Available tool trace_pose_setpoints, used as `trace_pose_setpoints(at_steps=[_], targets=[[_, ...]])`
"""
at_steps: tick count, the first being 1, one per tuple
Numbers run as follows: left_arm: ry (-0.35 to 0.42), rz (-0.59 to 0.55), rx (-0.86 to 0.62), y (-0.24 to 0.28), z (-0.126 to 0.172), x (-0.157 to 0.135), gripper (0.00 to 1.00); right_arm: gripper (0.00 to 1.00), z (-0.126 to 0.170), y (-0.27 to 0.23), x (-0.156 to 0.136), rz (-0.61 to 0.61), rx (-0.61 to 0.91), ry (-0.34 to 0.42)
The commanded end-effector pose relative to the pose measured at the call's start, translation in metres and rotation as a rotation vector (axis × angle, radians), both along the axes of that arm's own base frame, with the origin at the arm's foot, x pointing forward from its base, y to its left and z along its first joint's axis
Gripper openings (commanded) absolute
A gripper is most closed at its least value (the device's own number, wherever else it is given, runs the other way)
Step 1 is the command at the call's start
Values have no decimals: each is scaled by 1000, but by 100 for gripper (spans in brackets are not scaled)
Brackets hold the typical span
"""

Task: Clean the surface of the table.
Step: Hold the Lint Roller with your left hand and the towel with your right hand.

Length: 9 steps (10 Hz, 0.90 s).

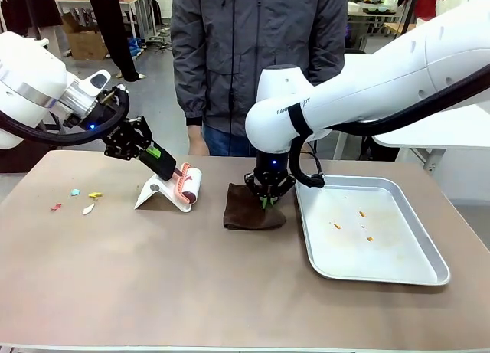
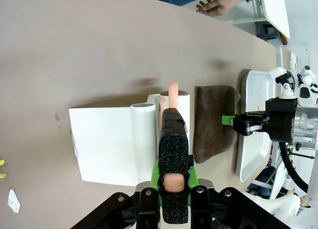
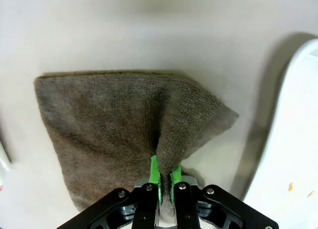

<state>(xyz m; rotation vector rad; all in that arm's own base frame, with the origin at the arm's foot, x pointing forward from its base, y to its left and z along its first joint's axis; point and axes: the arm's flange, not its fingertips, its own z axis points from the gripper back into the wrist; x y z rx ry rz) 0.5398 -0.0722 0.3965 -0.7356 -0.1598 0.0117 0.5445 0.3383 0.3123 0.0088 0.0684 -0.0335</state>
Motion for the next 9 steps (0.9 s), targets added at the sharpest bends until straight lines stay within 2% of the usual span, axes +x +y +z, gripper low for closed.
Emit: trace_pose_setpoints(at_steps=[1,3,4,5,6,7,8,9], targets=[[-54,-11,-70,5,14,-8,0,0,13,-30,-3,-48,119,-11],[-127,-18,-143,14,31,-21,0,0,26,-76,-6,-117,353,-21],[-132,-19,-186,21,37,-27,0,0,33,-98,-12,-144,515,-37],[-104,-14,-223,32,42,-31,0,0,41,-121,-20,-137,722,-50],[-11,-81,-301,59,55,-31,0,0,54,-147,-31,-89,962,-51],[34,-91,-359,86,67,-31,0,0,66,-166,-43,-44,1134,-87],[32,37,-363,112,68,-33,0,0,69,-180,-56,-21,1305,-113],[41,5,-451,141,65,-43,0,0,69,-193,-72,1,1393,-111]])
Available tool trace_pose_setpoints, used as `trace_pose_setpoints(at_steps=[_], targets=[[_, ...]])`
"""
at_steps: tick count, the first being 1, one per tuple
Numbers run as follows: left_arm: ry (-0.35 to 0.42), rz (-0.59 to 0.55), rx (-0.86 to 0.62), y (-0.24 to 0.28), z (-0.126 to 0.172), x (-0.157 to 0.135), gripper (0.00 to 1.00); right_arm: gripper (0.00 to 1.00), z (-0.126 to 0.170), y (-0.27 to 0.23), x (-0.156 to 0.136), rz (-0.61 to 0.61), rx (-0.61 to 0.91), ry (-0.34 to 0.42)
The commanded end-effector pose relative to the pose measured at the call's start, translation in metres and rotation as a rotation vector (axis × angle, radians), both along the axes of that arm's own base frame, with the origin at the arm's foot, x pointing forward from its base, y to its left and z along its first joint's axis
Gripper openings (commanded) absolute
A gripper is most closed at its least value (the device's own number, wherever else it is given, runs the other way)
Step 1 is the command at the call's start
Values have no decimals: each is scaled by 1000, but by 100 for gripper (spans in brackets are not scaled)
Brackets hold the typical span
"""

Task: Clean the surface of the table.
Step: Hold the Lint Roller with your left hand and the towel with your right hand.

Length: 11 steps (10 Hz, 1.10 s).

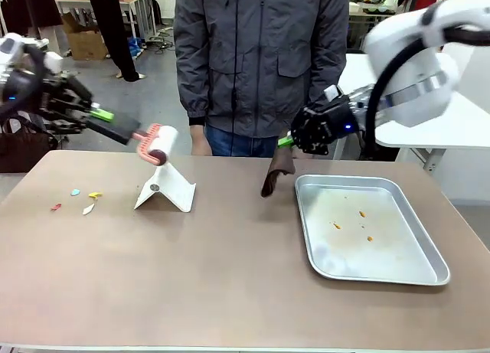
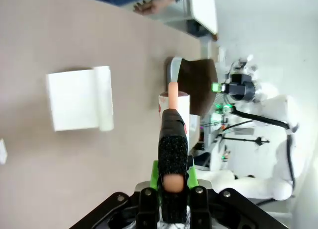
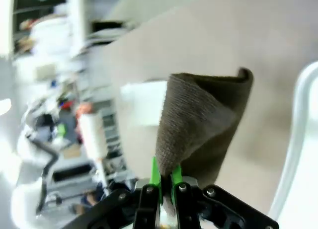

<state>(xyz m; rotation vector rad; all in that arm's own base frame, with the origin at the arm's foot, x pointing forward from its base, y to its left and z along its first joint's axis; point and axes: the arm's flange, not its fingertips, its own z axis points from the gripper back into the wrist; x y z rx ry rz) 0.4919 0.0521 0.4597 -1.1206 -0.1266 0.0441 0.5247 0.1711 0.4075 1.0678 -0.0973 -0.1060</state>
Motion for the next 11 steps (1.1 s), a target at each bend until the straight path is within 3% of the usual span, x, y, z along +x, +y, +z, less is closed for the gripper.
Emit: trace_pose_setpoints(at_steps=[1,5,7,9,10,11], targets=[[25,49,-134,51,-2,-12,0,0,-26,-45,-78,162,409,-50],[-85,132,-293,119,-24,-85,0,0,-34,-115,-152,220,585,-62],[-158,112,-327,137,-42,-108,0,0,-33,-155,-179,123,564,-53],[-140,94,-318,149,-56,-121,0,0,-34,-183,-191,18,514,-39],[-88,109,-296,148,-59,-129,0,0,-36,-199,-194,17,511,-59],[-99,120,-307,144,-58,-137,0,0,-36,-211,-197,-1,501,-51]])
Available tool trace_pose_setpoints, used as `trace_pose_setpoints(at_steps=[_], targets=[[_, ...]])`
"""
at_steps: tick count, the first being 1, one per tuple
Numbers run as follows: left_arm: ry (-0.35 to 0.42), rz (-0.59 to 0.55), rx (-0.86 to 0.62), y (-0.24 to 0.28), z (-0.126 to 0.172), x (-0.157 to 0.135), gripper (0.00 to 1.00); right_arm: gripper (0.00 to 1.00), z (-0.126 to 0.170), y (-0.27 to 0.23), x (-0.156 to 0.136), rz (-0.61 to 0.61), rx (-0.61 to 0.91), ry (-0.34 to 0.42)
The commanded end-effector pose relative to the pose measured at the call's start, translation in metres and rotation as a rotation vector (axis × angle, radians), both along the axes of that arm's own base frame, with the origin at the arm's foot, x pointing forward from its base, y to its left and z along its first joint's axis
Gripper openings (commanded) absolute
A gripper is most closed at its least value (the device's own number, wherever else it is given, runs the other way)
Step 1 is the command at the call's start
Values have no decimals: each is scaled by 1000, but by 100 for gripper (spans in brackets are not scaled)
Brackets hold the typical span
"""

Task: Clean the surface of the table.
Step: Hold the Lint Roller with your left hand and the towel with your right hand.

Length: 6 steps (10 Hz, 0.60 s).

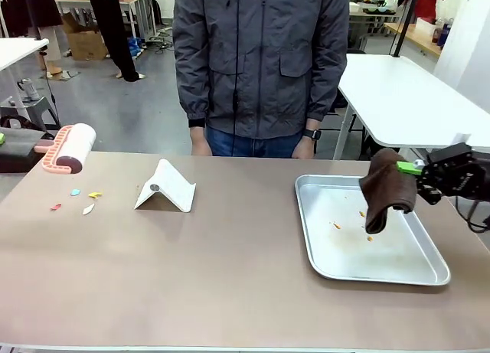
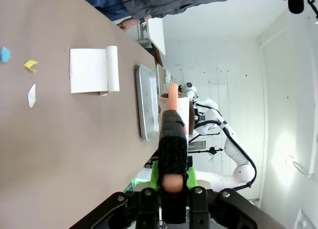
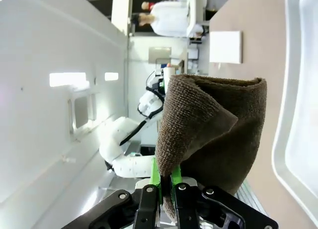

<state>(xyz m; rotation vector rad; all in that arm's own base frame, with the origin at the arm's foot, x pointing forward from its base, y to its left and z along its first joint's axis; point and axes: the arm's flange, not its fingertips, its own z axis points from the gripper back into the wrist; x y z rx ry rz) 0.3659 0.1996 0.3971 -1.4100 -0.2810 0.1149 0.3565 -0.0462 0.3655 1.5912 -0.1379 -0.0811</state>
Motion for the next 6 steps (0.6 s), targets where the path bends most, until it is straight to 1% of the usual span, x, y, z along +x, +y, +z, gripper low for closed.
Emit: trace_pose_setpoints(at_steps=[1,2,4,5,6], targets=[[67,-6,4,-3,4,-14,0,0,6,-3,-31,-45,-38,33],[105,0,8,-5,4,-15,0,0,7,-8,-32,-63,-43,24],[132,64,-19,-5,8,-11,0,0,7,-12,-30,-50,-79,16],[88,-5,6,-1,-3,-9,0,0,5,-8,-27,-71,-117,9],[88,-5,6,-1,-3,-9,0,0,2,-26,-6,-58,-50,-3]])
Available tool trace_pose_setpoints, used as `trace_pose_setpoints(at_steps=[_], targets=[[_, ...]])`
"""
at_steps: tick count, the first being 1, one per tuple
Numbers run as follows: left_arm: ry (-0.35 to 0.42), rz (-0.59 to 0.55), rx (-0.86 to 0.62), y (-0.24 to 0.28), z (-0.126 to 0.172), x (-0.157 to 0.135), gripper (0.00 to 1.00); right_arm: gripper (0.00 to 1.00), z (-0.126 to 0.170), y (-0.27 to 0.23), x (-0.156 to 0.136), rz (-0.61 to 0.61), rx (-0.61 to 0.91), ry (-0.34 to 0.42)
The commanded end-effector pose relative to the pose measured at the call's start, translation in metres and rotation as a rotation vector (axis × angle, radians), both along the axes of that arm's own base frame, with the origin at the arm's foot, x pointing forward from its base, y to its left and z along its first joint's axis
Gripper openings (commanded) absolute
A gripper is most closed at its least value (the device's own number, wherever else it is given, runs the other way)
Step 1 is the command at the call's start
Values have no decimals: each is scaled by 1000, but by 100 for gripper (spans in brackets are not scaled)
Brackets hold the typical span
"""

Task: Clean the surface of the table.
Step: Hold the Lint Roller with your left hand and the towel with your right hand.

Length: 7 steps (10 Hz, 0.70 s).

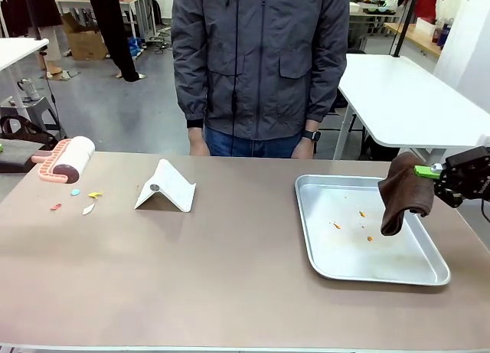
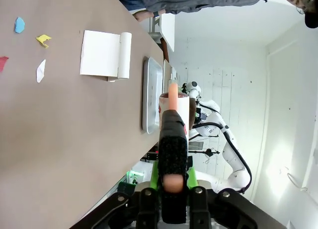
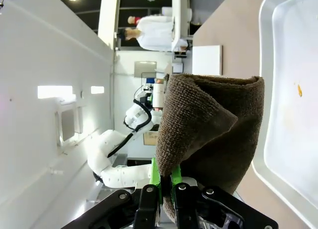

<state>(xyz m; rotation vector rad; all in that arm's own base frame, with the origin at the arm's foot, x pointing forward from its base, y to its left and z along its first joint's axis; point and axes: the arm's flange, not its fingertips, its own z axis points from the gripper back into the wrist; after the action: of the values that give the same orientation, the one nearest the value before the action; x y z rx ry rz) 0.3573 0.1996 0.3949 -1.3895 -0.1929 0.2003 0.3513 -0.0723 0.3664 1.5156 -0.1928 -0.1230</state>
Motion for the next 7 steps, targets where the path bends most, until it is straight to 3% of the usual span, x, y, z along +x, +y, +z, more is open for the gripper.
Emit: trace_pose_setpoints(at_steps=[1,7], targets=[[-26,-13,-2,0,-1,-1,0,0,1,0,-1,7,22,0],[-26,-13,-2,0,-1,-1,0,0,1,0,-1,7,22,0]])
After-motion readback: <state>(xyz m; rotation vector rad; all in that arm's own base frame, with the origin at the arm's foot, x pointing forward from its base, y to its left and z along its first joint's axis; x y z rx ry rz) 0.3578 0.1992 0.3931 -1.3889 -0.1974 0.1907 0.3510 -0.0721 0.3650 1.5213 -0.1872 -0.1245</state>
